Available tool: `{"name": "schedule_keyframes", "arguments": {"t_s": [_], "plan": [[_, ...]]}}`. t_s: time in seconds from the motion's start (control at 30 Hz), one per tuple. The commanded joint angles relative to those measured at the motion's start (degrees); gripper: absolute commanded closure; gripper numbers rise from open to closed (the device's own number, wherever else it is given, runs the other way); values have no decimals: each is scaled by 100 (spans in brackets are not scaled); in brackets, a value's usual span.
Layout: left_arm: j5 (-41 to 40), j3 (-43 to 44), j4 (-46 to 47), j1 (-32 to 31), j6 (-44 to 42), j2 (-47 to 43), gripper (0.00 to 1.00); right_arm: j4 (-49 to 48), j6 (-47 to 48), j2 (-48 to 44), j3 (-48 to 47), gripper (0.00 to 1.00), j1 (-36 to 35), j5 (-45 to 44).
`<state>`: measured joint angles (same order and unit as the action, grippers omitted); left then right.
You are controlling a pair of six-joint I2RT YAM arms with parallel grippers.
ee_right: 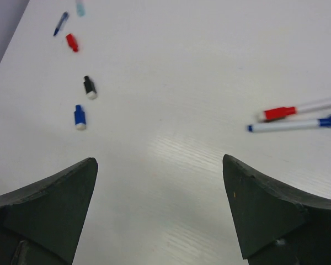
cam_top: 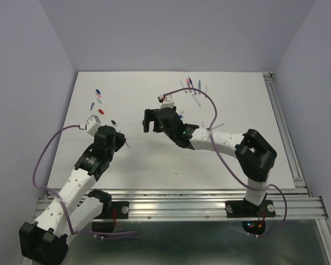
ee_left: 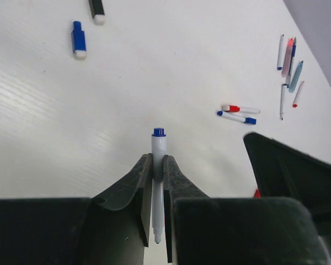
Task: Open the pen caps
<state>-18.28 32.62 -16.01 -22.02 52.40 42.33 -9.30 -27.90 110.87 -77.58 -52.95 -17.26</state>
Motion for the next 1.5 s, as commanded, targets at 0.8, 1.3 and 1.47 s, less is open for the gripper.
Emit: {"name": "schedule_keyframes", "arguments": {"t_s": [0.8, 1.3, 1.47], "plan": [[1336, 9242, 266, -558, -1505, 9527, 100, 482, -2220, -3669, 4348, 0, 1269, -3743], [2294, 10062, 1197, -619, -1171, 10761, 78, 104, -1974, -3159, 4313, 0, 1674, -3302], [2347, 9817, 1206, -628, -1109, 10630, 49, 112, -1956, -3080, 4287, 0, 1709, -3223]]}}
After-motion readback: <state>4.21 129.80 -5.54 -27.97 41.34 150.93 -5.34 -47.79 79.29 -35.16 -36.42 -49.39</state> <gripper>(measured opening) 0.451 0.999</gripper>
